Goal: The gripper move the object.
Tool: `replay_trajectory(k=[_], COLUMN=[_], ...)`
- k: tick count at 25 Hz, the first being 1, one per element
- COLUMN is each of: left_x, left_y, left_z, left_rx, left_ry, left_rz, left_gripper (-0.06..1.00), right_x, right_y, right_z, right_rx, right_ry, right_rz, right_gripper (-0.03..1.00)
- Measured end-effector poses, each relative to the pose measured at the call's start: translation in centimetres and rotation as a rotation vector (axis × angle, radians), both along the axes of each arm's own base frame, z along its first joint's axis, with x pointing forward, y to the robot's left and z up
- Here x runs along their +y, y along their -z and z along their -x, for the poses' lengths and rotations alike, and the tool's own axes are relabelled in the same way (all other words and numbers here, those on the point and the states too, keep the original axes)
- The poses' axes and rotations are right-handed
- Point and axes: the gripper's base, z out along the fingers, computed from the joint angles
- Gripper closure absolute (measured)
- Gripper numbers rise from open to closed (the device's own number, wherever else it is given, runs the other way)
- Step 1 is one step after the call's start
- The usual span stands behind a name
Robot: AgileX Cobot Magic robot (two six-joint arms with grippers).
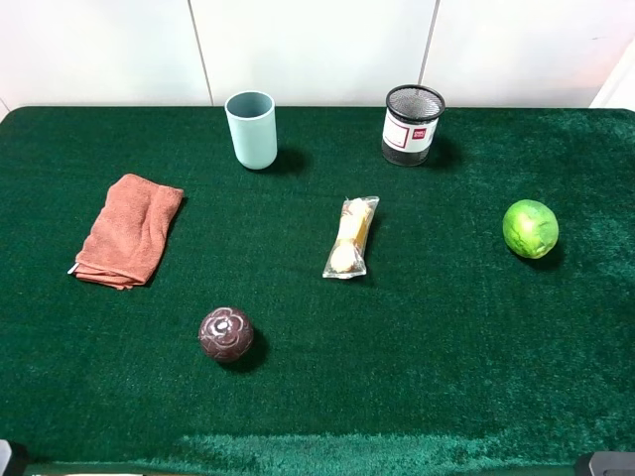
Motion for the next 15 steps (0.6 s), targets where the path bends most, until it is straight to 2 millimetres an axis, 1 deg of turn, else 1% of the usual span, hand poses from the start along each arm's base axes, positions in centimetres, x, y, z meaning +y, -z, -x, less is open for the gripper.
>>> replay_trajectory(k=[4,8,9,15], left_x=[0.0,0.0,-0.1,-0.2], left_y=[-0.8,-2.0,-2.9,-5.3], left_z=[0.1,-1.0,-2.0,-5.8], left_rx=[0.003,0.079,0.119,0.247], left_ry=[-0.001,-0.001,-0.002,0.000], left_rz=[0.000,-0.002,-0.004,-0.006], left_gripper=[0.14,0.14,0.14,0.14], right_x=[0.0,0.0,0.0,0.0], right_y=[0.0,0.0,0.0,0.0], right_z=[0.0,0.0,0.0,0.0], right_rx=[0.000,0.000,0.000,0.000], right_ry=[0.000,0.000,0.000,0.000], right_rz=[0.000,0.000,0.000,0.000], right_gripper=[0.27,0.27,0.27,0.27])
